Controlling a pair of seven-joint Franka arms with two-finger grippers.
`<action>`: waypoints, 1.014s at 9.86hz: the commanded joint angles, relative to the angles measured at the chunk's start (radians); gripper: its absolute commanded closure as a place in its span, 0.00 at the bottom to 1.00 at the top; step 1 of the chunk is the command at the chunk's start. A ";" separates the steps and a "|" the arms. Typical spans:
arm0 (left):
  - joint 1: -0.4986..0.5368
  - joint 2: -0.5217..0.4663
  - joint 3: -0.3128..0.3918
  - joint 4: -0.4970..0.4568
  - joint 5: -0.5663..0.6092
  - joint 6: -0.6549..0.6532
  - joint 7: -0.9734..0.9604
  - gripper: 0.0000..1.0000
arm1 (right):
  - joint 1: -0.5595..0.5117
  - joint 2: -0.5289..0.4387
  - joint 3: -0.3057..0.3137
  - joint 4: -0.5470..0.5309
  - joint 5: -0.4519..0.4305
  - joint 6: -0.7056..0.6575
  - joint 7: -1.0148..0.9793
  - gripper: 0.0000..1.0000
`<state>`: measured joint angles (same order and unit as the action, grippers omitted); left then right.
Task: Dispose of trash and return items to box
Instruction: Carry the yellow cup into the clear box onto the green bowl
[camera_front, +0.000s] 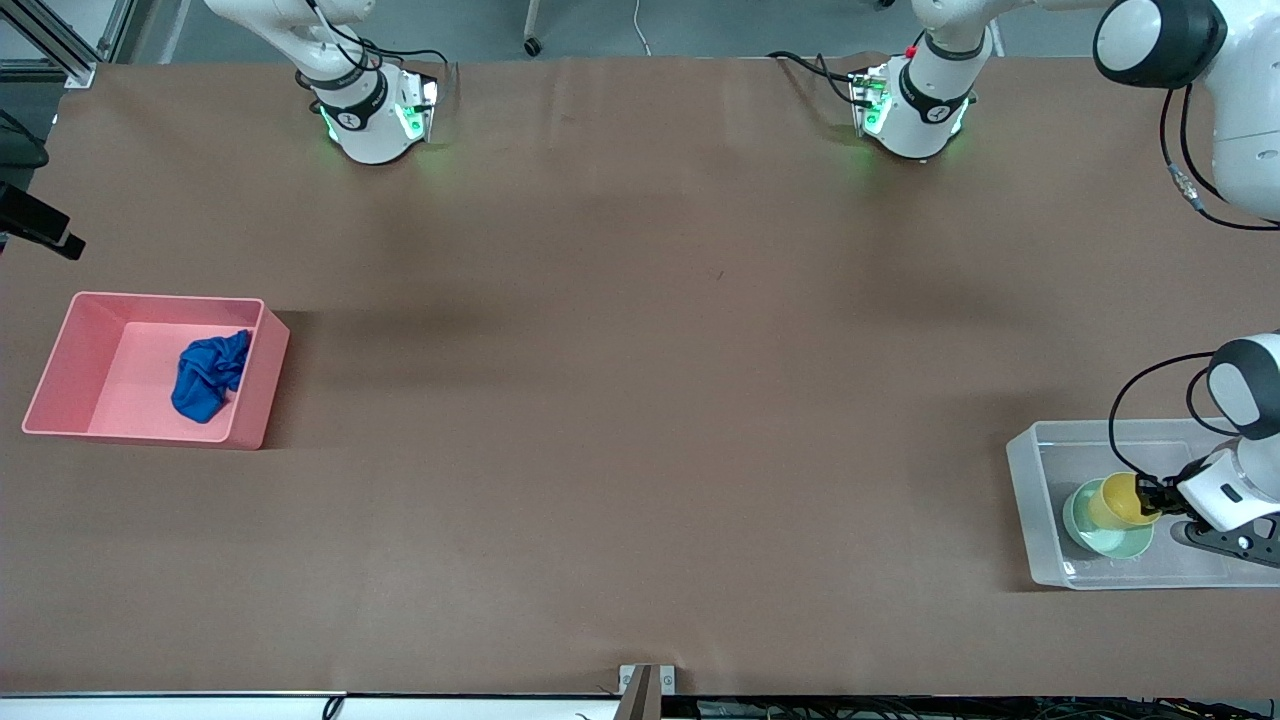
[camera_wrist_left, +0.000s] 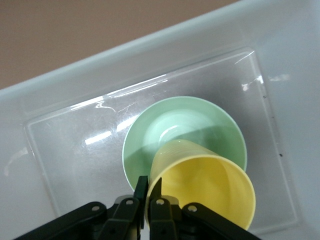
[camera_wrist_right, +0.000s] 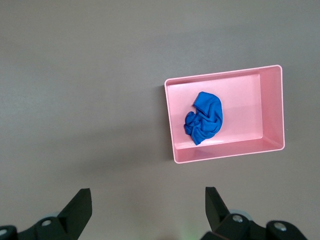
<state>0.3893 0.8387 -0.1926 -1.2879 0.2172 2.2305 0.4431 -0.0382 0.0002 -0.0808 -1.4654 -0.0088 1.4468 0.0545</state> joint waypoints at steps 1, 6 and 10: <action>-0.009 0.022 0.005 0.018 0.019 0.003 -0.006 0.29 | -0.006 -0.026 0.004 -0.029 -0.011 0.006 -0.009 0.00; -0.010 -0.151 -0.079 0.001 0.011 -0.141 -0.030 0.00 | -0.006 -0.026 0.004 -0.029 -0.011 0.006 -0.009 0.00; -0.010 -0.343 -0.198 -0.097 0.011 -0.340 -0.232 0.00 | -0.006 -0.026 0.004 -0.029 -0.011 0.006 -0.009 0.00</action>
<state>0.3720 0.5660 -0.3583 -1.2886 0.2171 1.9186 0.2730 -0.0386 0.0002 -0.0820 -1.4660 -0.0088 1.4468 0.0543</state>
